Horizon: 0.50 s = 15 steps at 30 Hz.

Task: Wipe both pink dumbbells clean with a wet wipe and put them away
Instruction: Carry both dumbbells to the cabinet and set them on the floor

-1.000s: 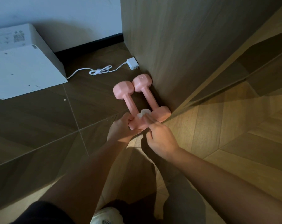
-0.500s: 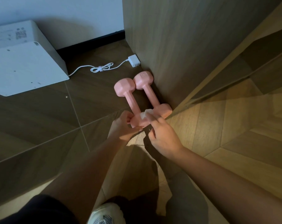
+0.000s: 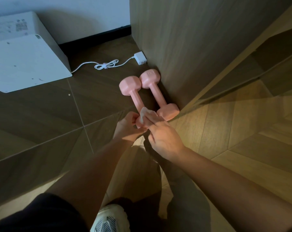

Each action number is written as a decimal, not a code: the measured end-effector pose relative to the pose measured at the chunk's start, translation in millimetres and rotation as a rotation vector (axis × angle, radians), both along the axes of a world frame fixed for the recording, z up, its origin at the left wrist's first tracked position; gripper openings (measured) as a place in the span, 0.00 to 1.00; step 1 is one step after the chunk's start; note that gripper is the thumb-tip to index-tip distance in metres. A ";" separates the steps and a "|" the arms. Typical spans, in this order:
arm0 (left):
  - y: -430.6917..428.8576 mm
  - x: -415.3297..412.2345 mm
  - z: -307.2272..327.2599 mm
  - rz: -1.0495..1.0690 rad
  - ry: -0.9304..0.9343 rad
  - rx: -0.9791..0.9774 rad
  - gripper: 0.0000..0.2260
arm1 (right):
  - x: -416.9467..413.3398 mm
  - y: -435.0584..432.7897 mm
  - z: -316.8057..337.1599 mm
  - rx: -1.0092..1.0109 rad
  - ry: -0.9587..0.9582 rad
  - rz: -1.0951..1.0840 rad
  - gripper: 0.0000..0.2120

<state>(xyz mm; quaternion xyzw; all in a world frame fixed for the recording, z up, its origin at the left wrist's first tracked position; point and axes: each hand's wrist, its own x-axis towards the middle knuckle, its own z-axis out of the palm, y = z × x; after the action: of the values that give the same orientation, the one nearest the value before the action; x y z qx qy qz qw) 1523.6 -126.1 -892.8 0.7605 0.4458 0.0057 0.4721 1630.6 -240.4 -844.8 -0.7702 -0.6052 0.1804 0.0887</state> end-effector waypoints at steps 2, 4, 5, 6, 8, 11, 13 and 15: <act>1.8 -0.1 -0.2 -0.017 0.009 -0.005 0.23 | -0.9 -9.0 -2.7 0.003 -0.014 0.024 0.28; 3.7 0.0 -0.7 -0.032 0.024 -0.016 0.23 | 1.3 -14.5 -5.8 0.008 -0.018 0.020 0.29; 4.1 0.1 -1.3 -0.033 0.029 -0.020 0.24 | 2.7 -12.8 -6.8 0.010 -0.011 0.002 0.29; 3.7 0.3 -1.5 -0.029 0.029 -0.020 0.24 | 3.7 -8.7 -8.1 0.037 -0.020 -0.021 0.29; 2.2 0.7 -0.9 -0.022 0.030 -0.012 0.24 | 5.2 3.0 -11.6 0.096 -0.056 -0.062 0.24; 2.5 3.5 1.5 -0.058 0.070 0.017 0.24 | 7.9 13.1 -16.0 0.134 -0.061 -0.116 0.17; 3.6 5.0 2.8 -0.082 0.082 0.033 0.25 | 13.8 12.2 -15.1 0.129 -0.077 -0.088 0.11; 3.5 4.8 5.3 -0.093 0.077 0.044 0.25 | 27.0 11.5 -10.4 0.139 -0.098 -0.111 0.08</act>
<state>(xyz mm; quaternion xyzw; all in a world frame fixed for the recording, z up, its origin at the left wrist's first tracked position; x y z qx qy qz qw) 1528.5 -122.6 -887.5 0.7901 0.4275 -0.0357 0.4378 1657.6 -228.9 -855.2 -0.8024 -0.5763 0.0949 0.1224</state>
